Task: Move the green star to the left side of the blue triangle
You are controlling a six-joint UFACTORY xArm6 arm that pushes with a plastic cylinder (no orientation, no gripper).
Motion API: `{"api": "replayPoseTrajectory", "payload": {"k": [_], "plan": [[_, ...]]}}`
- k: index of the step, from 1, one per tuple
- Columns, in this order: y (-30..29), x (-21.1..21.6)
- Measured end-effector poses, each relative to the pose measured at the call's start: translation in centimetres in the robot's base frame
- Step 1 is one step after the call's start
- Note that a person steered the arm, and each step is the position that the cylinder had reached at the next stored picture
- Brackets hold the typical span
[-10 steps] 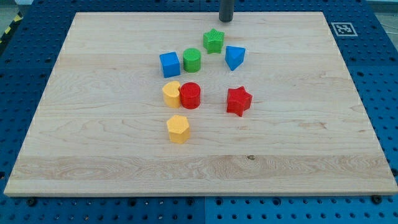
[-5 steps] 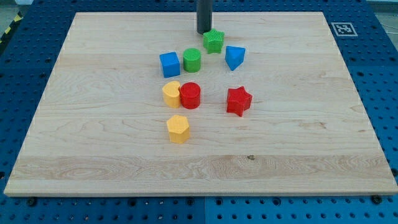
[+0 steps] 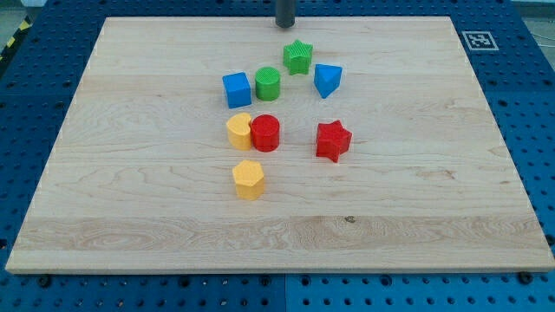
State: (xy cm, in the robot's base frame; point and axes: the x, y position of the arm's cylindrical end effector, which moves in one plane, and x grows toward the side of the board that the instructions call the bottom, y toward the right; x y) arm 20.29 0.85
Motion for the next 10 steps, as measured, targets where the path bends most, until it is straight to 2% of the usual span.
{"api": "replayPoseTrajectory", "payload": {"k": [3, 5, 7, 10], "plan": [[2.0, 1.7], [1.3, 2.2], [1.2, 6.0], [1.2, 9.6]]}}
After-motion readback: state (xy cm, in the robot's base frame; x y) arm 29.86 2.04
